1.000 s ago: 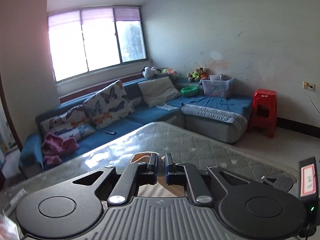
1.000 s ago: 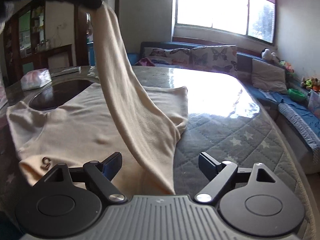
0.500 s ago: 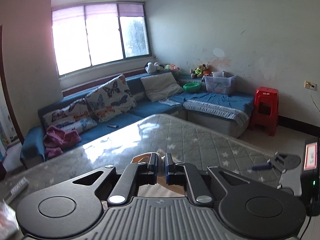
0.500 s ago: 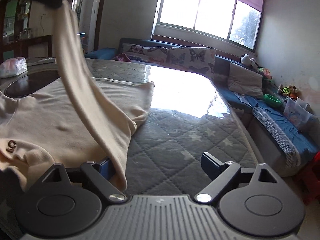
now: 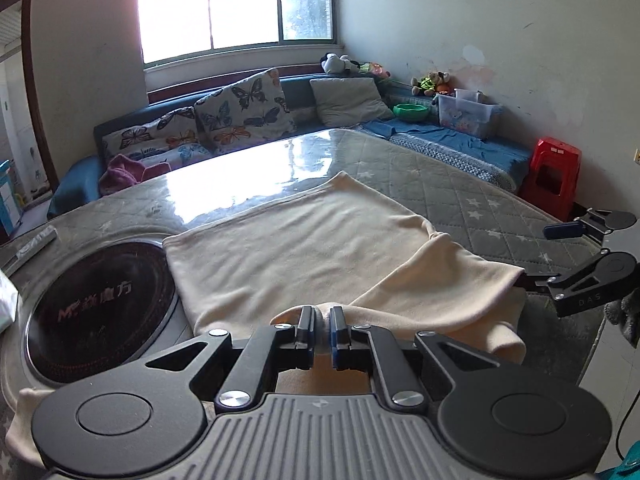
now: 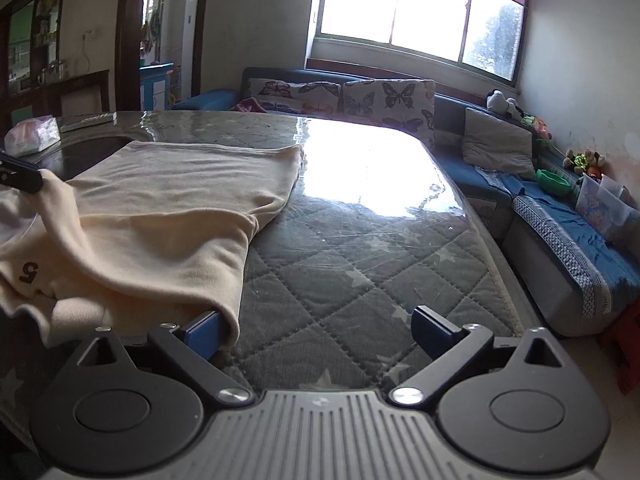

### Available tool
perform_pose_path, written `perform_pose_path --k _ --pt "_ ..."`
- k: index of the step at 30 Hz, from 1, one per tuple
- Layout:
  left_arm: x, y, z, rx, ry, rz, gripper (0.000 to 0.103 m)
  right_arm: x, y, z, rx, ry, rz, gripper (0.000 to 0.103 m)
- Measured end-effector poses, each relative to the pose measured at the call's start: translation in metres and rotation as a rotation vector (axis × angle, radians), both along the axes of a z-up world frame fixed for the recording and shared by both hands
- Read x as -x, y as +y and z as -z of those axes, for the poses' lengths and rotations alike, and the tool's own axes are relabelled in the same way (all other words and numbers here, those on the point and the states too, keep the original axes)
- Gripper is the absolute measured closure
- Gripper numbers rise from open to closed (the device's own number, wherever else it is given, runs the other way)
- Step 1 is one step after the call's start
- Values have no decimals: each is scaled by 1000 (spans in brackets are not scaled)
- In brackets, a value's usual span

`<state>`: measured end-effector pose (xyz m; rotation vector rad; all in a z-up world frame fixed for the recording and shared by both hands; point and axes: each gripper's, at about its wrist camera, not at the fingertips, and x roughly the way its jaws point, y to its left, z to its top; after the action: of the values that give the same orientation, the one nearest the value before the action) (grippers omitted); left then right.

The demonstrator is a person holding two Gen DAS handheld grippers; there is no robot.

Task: Fold clothes
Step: 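Fold the lifted side over the body with the right gripper and release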

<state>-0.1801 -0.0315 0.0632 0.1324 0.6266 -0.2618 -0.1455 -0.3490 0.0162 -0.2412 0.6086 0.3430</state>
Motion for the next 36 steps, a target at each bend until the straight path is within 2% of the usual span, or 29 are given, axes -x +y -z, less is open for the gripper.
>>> perform_pose_path --k 7,11,14,17,18,19,23,27,30,32,36 --pt "12 9 10 13 38 -20 94 13 -20 -19 -13 71 -36 4" --pt "21 12 17 5 70 -6 89 10 -19 -40 -48 24 -54 6" --pt "26 12 21 -27 90 -4 89 0 -8 -48 -97 7 -82 13" --pt "28 17 19 -26 94 -28 89 -21 12 -48 -146 28 -137 23" --pt "27 19 16 -19 87 -38 89 -28 19 -47 -151 37 -155 29" --pt "25 21 13 -9 78 -45 89 -33 25 -45 -152 47 -168 37" --pt "12 20 3 41 50 -39 88 -50 45 -36 -161 86 -214 49" --pt "-8 9 12 55 55 -5 89 -58 58 -25 -130 96 -229 67" --pt "-20 5 26 40 76 -4 90 -69 62 -12 -102 117 -193 72" --pt "-23 6 35 0 79 -27 91 -71 62 -8 -91 112 -179 72" --pt "-17 17 37 12 67 -47 90 -71 55 -10 -92 108 -162 71"
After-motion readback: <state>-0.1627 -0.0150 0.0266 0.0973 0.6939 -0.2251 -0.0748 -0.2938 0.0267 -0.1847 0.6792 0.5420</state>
